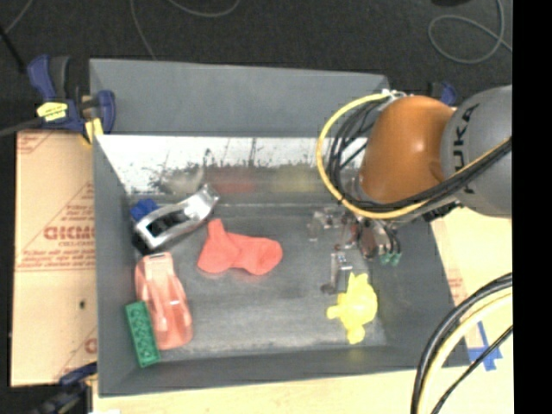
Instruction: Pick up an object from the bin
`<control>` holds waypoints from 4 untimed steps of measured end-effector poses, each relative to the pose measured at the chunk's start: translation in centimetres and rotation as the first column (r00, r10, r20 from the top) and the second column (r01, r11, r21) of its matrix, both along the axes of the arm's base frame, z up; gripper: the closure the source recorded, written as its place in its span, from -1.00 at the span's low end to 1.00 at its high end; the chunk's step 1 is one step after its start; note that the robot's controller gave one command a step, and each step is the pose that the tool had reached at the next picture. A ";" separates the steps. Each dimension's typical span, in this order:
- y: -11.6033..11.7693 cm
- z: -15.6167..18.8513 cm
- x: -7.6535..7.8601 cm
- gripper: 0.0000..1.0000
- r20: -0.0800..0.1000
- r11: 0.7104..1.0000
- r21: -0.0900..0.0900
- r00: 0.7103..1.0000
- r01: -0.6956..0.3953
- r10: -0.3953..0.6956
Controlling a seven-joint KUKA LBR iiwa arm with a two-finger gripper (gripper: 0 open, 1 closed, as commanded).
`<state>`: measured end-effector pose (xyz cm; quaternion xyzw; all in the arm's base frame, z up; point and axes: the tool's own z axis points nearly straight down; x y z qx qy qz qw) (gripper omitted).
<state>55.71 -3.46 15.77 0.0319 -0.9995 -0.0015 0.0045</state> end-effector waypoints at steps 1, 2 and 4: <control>0.8 2.4 1.3 -1.00 0.036 1.000 -0.007 0.999 0.018 -0.017; 3.2 -4.2 2.6 -1.00 0.016 0.995 -0.003 0.995 -0.098 0.098; 5.9 -7.3 6.8 -1.00 0.022 0.997 -0.003 0.997 -0.077 0.077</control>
Offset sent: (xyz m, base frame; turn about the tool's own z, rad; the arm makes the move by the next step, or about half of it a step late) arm 0.0373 0.0500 -0.0877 -0.2052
